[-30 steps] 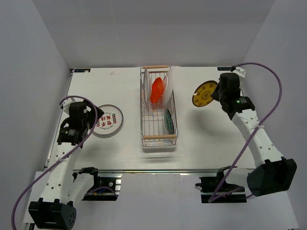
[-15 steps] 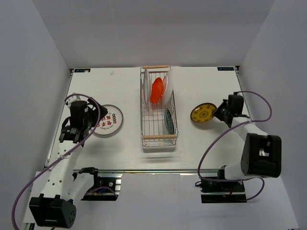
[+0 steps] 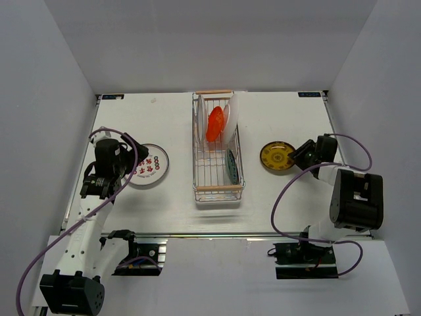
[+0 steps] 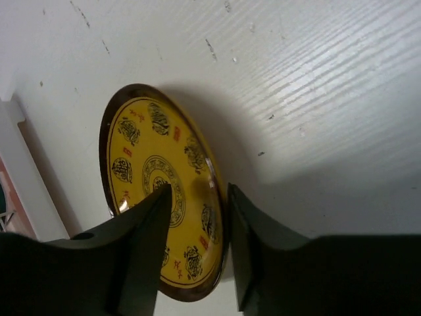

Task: Unload the plates from the dish rack

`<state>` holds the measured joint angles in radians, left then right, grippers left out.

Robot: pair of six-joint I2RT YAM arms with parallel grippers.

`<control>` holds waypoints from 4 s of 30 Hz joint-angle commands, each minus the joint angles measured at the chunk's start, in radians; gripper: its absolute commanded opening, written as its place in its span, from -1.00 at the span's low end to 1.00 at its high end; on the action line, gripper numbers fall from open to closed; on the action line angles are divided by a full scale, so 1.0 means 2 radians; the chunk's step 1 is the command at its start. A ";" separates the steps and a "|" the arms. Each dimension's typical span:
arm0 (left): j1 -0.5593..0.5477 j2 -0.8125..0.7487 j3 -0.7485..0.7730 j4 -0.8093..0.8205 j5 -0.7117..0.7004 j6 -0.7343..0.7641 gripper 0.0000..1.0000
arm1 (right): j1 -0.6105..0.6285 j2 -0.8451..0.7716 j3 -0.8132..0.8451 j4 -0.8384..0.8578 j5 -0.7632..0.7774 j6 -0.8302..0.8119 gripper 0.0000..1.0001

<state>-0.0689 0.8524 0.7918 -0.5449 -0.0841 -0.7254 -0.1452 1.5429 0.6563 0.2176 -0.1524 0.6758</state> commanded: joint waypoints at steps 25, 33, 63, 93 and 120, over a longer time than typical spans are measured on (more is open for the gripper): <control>-0.002 0.021 0.019 -0.058 -0.056 -0.028 0.96 | 0.329 -0.094 0.306 -0.358 0.092 -0.213 0.79; -0.002 0.038 0.020 -0.064 -0.058 -0.032 0.96 | 0.452 -0.037 0.377 -0.435 0.209 -0.206 0.78; -0.002 0.015 0.002 -0.064 -0.049 -0.037 0.96 | 0.521 0.107 0.460 -0.548 0.295 -0.065 -0.35; -0.002 0.013 0.008 -0.067 -0.050 -0.035 0.96 | 0.499 -0.037 0.526 -0.470 0.244 -0.163 -0.85; -0.002 0.026 0.008 -0.062 -0.064 -0.030 0.96 | 0.291 0.147 0.466 -0.511 0.361 -0.161 -0.94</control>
<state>-0.0689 0.9089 0.7956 -0.6735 -0.1959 -0.7929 0.4458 1.8149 1.5352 -0.7975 0.5560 0.3553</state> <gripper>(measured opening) 0.982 0.163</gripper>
